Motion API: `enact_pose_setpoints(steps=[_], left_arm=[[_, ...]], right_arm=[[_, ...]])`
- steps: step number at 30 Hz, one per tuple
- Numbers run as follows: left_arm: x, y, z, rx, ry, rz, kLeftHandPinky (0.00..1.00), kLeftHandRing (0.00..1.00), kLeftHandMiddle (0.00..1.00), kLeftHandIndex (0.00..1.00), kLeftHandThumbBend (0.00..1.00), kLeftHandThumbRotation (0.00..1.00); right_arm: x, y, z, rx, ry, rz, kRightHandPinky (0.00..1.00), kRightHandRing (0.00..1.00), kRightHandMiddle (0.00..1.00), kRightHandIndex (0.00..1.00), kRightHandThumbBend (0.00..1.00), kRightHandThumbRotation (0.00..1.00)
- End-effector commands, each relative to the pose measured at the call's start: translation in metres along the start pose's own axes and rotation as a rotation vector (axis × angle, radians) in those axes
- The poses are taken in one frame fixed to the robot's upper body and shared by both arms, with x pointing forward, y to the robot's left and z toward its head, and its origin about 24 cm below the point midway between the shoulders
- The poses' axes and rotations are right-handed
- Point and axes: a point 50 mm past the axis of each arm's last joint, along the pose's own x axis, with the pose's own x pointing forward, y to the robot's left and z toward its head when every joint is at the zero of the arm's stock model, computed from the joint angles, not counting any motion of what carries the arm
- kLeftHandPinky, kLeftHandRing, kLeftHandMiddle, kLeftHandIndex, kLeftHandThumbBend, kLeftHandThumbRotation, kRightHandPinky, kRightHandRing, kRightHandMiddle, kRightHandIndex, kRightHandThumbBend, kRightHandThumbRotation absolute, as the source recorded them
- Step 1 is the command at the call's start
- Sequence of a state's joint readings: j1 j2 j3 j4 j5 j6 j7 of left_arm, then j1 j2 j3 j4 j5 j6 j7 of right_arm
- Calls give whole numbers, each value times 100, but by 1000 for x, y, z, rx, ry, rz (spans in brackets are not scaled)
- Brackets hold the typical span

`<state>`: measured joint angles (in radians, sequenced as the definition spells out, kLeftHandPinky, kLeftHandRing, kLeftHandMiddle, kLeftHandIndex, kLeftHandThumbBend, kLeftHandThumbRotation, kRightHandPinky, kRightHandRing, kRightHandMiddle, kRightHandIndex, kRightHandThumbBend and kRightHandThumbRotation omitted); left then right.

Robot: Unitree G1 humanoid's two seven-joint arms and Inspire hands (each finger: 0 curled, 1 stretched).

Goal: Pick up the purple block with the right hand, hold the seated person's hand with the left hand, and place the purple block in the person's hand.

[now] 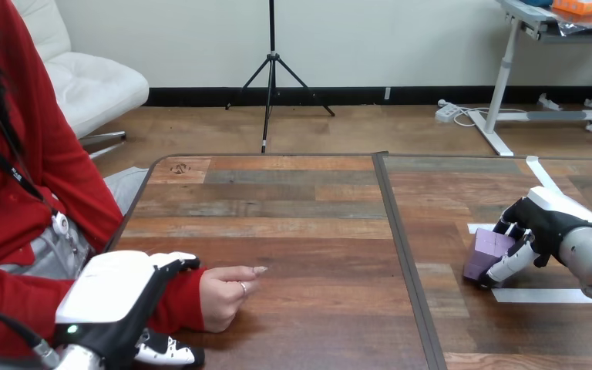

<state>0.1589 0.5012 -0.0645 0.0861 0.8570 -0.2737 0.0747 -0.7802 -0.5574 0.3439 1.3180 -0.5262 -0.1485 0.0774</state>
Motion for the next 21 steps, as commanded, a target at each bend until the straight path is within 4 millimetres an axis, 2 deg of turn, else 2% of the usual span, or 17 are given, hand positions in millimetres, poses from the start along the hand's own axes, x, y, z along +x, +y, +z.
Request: enact_pose_setpoints(steps=[1, 13, 21], left_arm=[[18, 16, 3, 56, -36, 43, 70, 74, 77, 76, 100, 9], [27, 12, 0, 107, -30, 39, 70, 74, 76, 75, 100, 1], [32, 9, -1, 133, -23, 32, 69, 73, 75, 73, 100, 0]], right_arm=[[2, -27, 22, 21, -77, -95, 46, 51, 54, 49, 72, 0], [2, -26, 22, 31, -75, -100, 46, 51, 55, 50, 72, 0], [2, -26, 22, 36, -78, -100, 46, 52, 55, 50, 72, 0]])
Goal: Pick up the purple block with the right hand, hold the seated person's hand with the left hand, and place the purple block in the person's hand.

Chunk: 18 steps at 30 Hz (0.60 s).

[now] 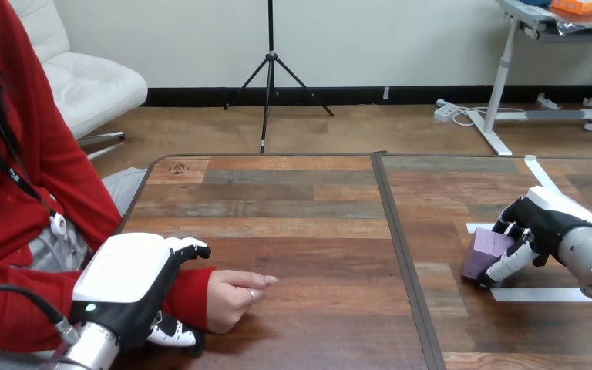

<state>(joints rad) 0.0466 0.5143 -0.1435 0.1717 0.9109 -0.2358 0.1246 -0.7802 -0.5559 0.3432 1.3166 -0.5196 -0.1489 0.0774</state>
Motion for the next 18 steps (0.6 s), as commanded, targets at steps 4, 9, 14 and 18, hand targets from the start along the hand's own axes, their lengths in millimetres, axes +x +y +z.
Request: enact_pose_setpoints(steps=[4, 9, 14, 18], left_arm=[[12, 5, -6, 70, 4, 14, 68, 72, 74, 72, 100, 0], [15, 3, -7, 83, 12, 15, 68, 71, 73, 70, 100, 0], [18, 0, -7, 104, 19, 19, 67, 70, 71, 69, 100, 0], [20, -2, -8, 118, 22, 18, 66, 69, 71, 68, 100, 0]], right_arm=[[1, -26, 21, 36, -79, -98, 46, 52, 55, 50, 71, 0], [1, -27, 21, 34, -82, -99, 47, 53, 55, 49, 72, 0], [1, -27, 20, 39, -84, -100, 47, 53, 55, 49, 72, 0], [1, -27, 20, 38, -84, -99, 47, 52, 55, 49, 71, 0]])
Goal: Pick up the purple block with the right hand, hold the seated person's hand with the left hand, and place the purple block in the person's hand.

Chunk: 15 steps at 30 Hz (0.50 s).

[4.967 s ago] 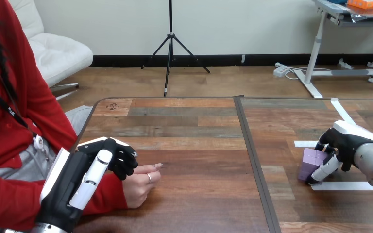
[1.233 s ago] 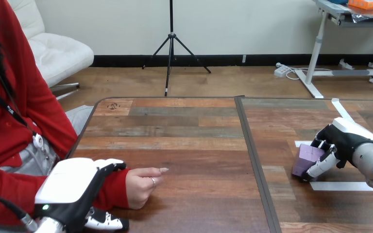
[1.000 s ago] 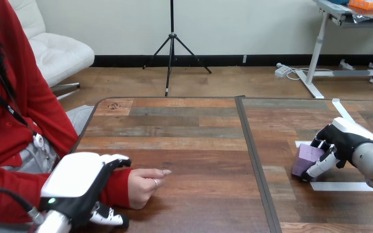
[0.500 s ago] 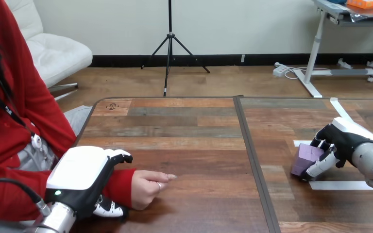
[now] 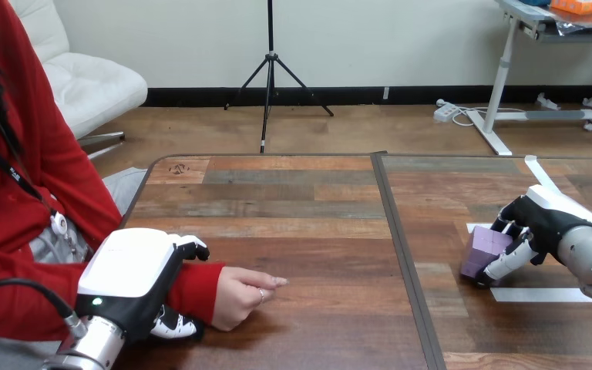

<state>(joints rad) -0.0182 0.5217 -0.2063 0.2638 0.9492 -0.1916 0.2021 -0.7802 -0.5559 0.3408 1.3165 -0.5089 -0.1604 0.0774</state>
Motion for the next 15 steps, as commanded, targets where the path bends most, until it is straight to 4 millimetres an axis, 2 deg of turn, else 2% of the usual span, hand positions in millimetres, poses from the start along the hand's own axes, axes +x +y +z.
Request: enact_pose_setpoints(steps=[1, 15], left_arm=[[10, 3, -4, 61, 4, 2, 66, 69, 71, 68, 100, 0], [16, -4, -3, 98, 24, -69, 68, 71, 72, 69, 96, 0]], right_arm=[[1, -27, 19, 25, -71, -95, 47, 52, 55, 49, 71, 0], [1, -27, 19, 36, -66, -92, 45, 51, 54, 50, 70, 0]])
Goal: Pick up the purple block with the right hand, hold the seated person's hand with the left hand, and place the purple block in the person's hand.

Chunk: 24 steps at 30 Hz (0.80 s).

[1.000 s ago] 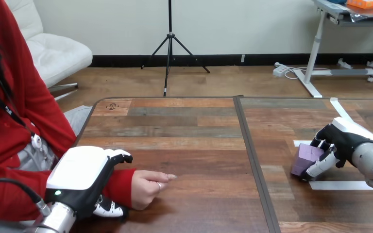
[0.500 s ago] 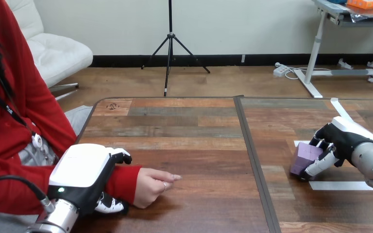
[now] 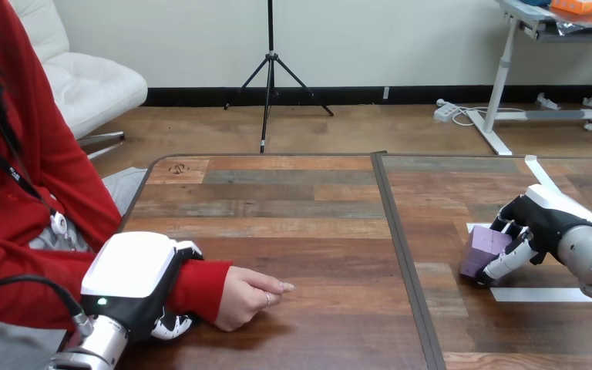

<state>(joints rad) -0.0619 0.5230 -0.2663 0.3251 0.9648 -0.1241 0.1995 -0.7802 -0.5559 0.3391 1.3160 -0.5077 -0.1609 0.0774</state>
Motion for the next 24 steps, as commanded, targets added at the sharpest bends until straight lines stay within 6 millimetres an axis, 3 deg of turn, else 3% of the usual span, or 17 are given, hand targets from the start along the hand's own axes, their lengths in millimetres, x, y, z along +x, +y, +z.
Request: enact_pose_setpoints(steps=[1, 16, 24], left_arm=[[10, 5, -1, 61, -9, -26, 68, 71, 72, 69, 96, 0], [15, 0, -1, 56, -9, -82, 68, 71, 72, 68, 94, 0], [17, -3, 0, 45, -11, -86, 58, 64, 66, 63, 93, 0]], right_arm=[[1, -27, 19, 33, -67, -91, 45, 51, 54, 50, 70, 0], [1, -28, 19, 36, -75, -97, 46, 51, 55, 50, 70, 0], [1, -29, 19, 40, -78, -101, 45, 50, 54, 50, 71, 0]])
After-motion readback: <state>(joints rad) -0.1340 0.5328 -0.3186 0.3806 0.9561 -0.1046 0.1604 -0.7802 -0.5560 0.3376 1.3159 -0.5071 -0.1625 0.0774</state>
